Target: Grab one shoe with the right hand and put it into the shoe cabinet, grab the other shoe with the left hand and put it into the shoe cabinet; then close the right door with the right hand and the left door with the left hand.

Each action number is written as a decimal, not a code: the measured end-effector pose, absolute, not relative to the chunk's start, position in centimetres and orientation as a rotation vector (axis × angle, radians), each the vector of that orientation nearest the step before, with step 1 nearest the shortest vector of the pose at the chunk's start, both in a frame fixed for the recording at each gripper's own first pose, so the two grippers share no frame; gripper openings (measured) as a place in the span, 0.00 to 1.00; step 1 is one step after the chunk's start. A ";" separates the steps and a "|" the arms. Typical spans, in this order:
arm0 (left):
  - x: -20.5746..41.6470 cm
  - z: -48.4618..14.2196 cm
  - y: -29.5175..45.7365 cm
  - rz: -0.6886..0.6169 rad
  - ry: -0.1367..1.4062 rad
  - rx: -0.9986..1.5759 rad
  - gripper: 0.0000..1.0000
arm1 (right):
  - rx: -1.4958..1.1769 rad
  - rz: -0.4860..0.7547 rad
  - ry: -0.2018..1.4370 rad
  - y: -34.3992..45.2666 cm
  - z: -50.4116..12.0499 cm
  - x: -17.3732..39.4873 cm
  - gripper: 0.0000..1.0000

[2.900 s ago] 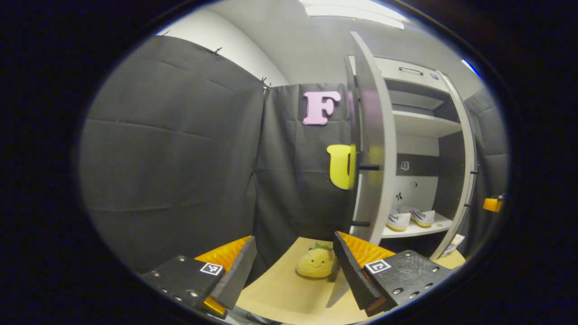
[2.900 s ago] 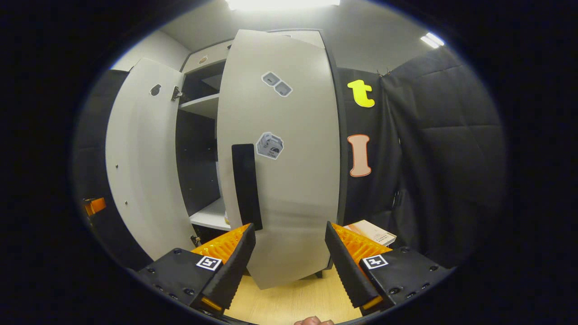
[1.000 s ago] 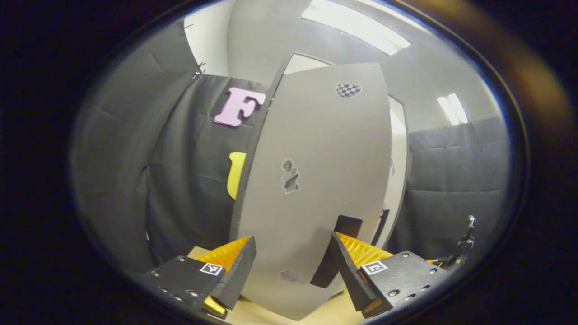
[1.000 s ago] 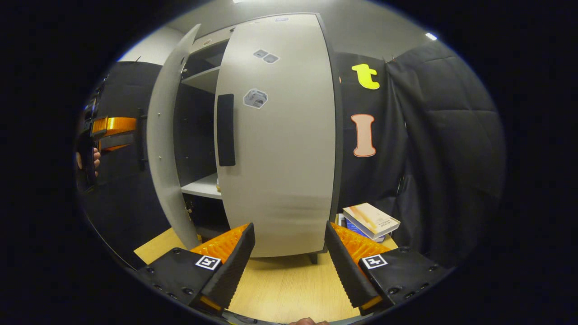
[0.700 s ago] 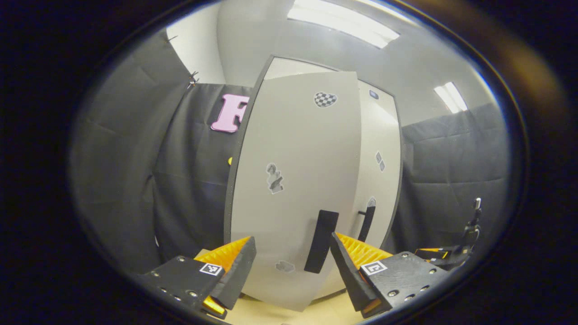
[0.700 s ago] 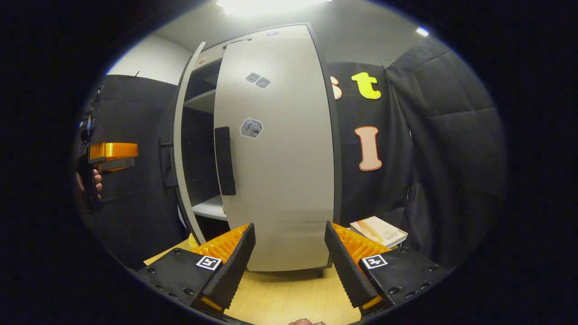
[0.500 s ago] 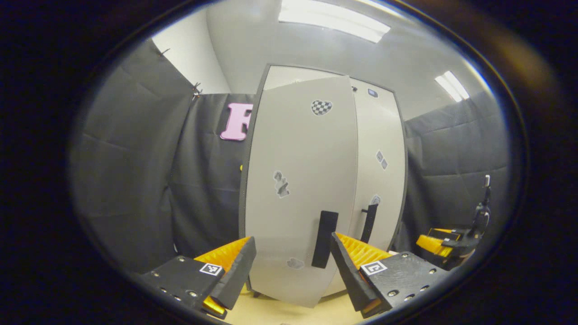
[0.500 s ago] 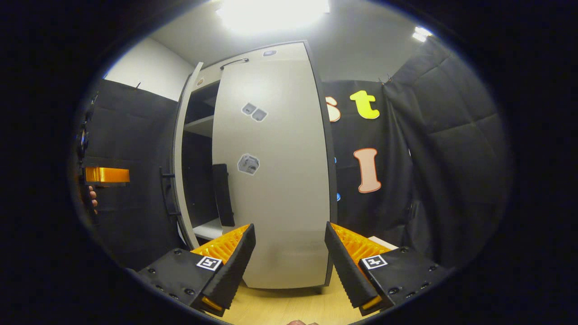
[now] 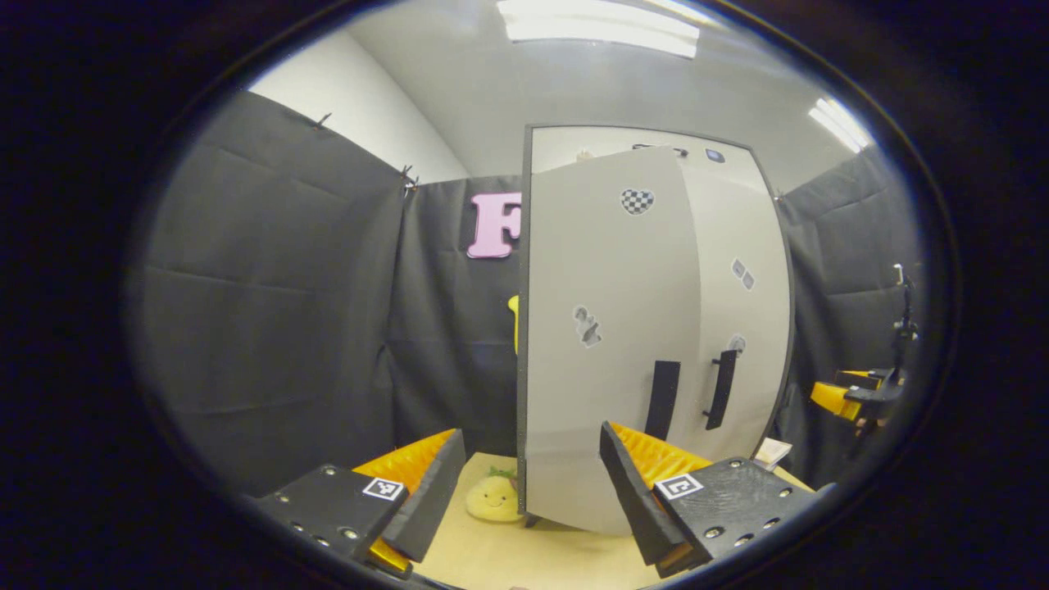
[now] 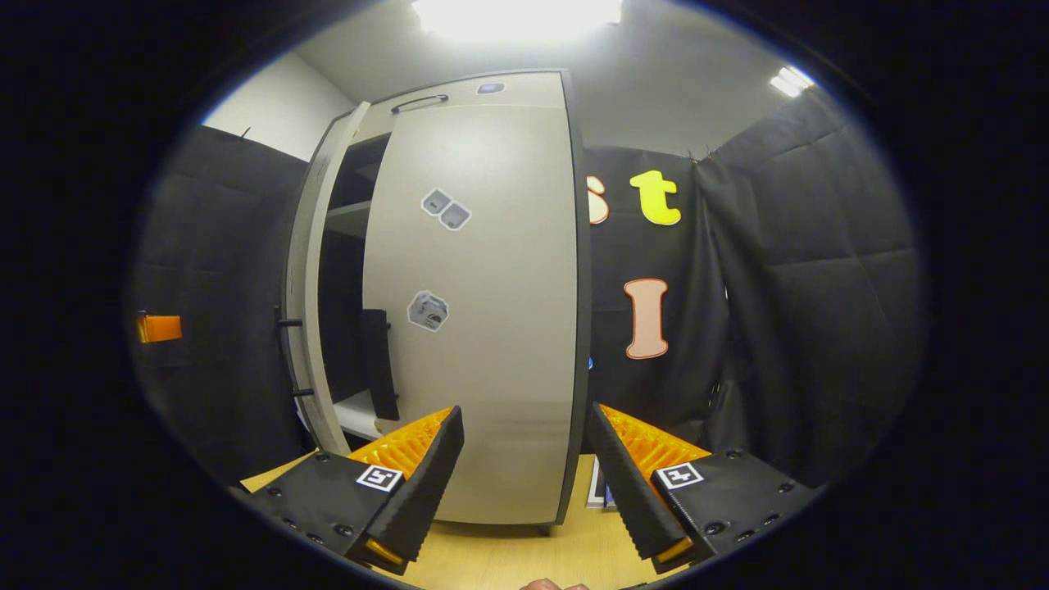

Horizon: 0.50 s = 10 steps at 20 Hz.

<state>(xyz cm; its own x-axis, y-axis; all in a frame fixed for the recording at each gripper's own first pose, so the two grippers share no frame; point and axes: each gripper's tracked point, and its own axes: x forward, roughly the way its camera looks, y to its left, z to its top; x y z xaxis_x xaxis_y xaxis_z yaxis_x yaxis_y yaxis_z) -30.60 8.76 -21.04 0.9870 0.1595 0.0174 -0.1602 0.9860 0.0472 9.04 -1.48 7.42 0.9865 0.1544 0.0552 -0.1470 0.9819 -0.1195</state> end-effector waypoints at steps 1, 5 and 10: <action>-30.9 -21.1 9.2 0.171 -0.017 0.050 0.94 | -0.111 0.148 -0.056 -1.4 7.3 9.2 0.96; -30.9 -21.9 9.8 0.181 -0.017 0.032 0.94 | -0.098 0.152 0.006 -1.3 5.6 10.1 0.96; -31.2 -23.0 10.6 0.217 -0.001 0.047 1.00 | -0.075 0.154 0.045 -1.2 4.7 10.3 0.92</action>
